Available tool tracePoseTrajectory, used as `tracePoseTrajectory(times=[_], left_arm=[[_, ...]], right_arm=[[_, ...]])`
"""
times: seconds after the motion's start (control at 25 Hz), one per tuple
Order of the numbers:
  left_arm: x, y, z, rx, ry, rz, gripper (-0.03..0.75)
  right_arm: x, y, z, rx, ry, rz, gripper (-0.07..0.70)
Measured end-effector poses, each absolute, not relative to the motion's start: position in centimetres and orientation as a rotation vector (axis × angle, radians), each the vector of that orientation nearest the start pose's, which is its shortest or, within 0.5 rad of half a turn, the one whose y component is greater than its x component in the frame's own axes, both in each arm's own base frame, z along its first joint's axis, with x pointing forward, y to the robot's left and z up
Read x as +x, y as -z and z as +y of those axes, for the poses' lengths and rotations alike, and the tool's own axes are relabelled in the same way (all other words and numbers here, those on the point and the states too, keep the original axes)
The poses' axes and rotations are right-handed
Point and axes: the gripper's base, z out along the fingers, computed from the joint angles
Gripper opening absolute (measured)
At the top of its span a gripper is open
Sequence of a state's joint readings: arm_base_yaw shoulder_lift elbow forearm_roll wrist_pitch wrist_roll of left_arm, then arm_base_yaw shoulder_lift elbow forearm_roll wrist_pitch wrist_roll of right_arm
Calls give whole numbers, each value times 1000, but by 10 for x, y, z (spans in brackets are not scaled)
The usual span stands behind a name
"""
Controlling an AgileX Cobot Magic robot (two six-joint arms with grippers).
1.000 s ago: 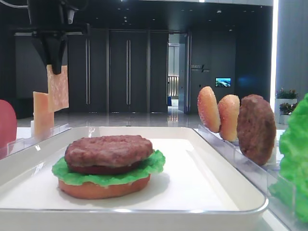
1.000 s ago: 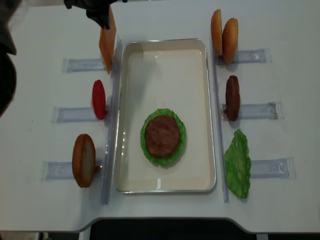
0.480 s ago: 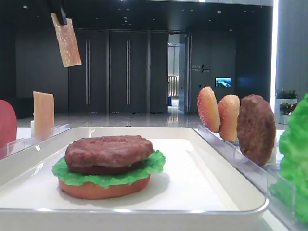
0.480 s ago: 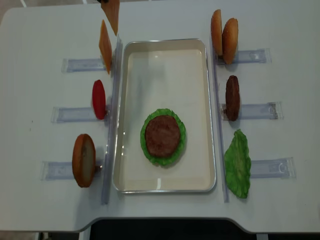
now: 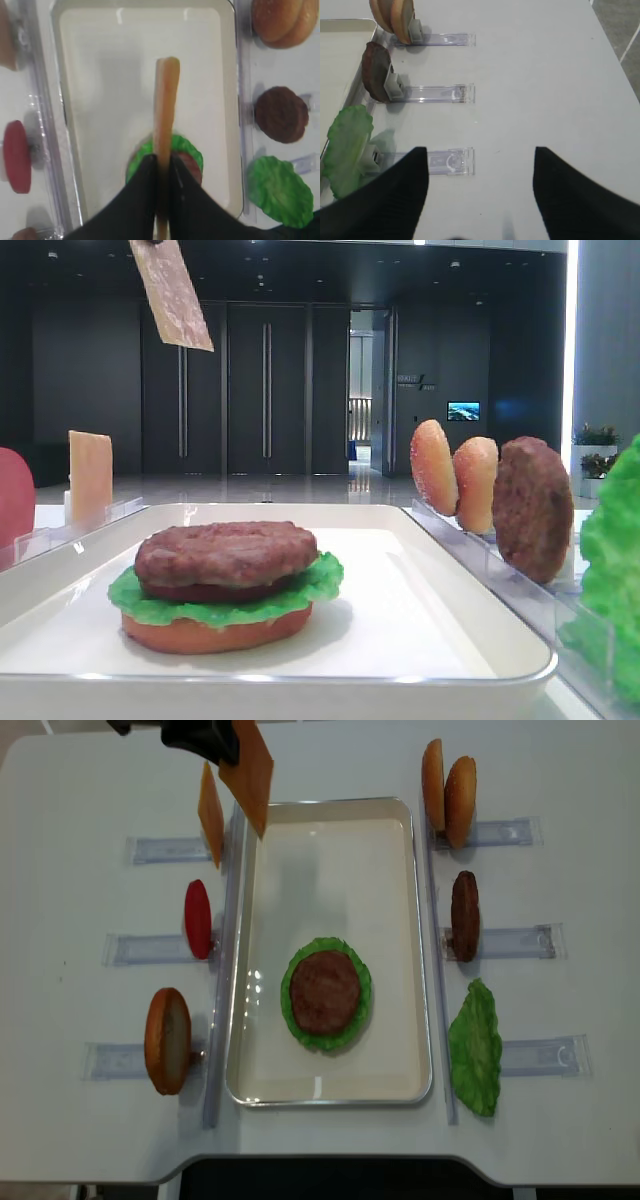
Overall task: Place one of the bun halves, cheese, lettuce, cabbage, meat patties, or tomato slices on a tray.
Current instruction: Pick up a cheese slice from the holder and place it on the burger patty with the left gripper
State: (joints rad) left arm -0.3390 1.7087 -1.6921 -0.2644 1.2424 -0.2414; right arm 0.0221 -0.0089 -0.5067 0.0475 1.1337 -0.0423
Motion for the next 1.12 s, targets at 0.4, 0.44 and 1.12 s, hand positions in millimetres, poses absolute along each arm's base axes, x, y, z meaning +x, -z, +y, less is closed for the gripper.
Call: tracePoseTrajectory(times=[0.4, 0.44, 1.12], left_arm=[[298, -325, -155, 192, 552, 2912, 30], [294, -319, -153, 182, 554, 2917, 30], [248, -241, -174, 121, 942, 2818, 30]], right_arm=[[-10, -273, 4, -72, -45, 2100, 434], [-10, -273, 4, -72, -45, 2100, 434], [-10, -273, 4, -72, -45, 2100, 434]])
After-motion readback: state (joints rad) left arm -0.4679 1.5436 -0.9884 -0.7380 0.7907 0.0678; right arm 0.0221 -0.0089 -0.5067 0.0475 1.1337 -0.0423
